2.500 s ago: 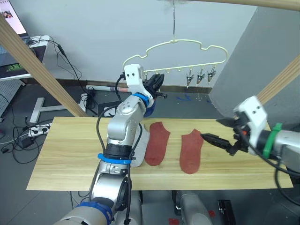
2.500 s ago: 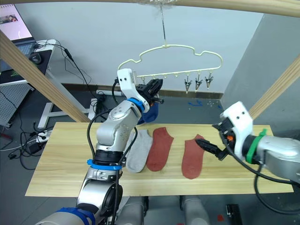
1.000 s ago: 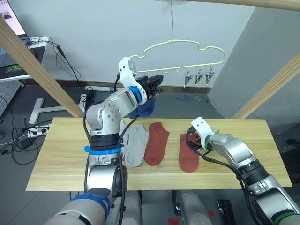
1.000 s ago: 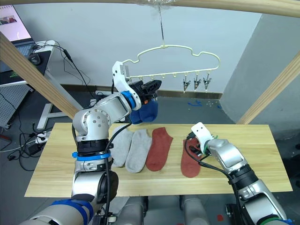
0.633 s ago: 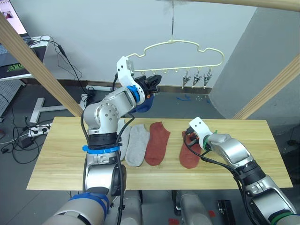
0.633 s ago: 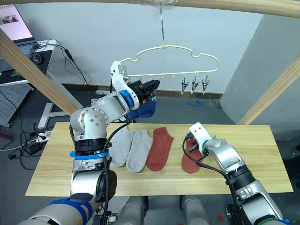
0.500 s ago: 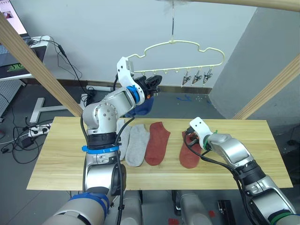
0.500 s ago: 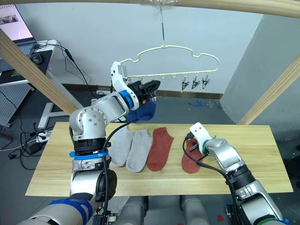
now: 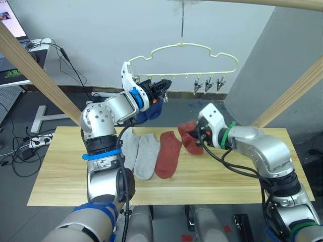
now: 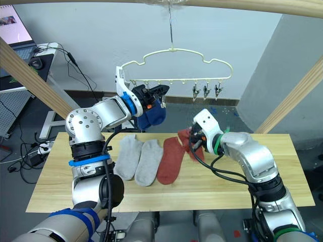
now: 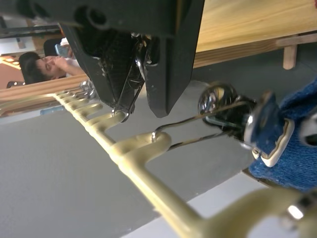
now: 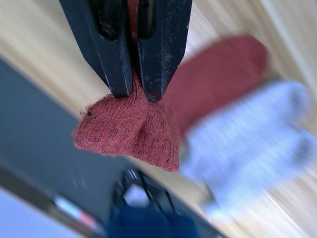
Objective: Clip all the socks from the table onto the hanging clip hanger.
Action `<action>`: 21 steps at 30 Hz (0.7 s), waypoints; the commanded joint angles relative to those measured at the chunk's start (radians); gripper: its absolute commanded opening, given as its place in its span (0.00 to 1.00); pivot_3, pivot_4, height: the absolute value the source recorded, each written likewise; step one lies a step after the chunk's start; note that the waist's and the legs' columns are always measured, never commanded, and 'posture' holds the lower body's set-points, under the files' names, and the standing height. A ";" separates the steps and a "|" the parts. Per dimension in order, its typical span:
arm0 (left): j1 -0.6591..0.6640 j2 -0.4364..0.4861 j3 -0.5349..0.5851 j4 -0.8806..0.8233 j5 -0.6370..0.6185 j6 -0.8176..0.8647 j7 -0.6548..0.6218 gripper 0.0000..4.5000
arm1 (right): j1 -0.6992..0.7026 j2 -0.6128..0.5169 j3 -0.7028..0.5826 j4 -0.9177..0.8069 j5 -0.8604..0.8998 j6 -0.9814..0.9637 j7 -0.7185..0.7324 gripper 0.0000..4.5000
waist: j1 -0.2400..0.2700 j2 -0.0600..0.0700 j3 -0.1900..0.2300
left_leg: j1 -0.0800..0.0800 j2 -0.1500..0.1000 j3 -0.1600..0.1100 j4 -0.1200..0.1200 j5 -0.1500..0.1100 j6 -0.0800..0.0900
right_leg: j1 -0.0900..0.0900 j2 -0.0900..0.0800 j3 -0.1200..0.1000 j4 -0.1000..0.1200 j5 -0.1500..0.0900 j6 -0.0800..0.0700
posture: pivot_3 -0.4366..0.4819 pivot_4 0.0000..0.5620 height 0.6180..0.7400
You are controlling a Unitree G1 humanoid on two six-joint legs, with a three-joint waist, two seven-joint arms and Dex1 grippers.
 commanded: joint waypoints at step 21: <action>0.019 0.041 -0.076 -0.025 -0.012 -0.033 -0.010 0.07 | -0.178 0.133 -0.063 0.112 0.043 -0.025 -0.069 0.00 | 0.002 0.000 0.000 | 0.000 0.000 0.000 -0.001 0.000 0.000 | 0.000 -0.001 0.000 0.000 0.001 -0.002 | 0.47 0.50 1.00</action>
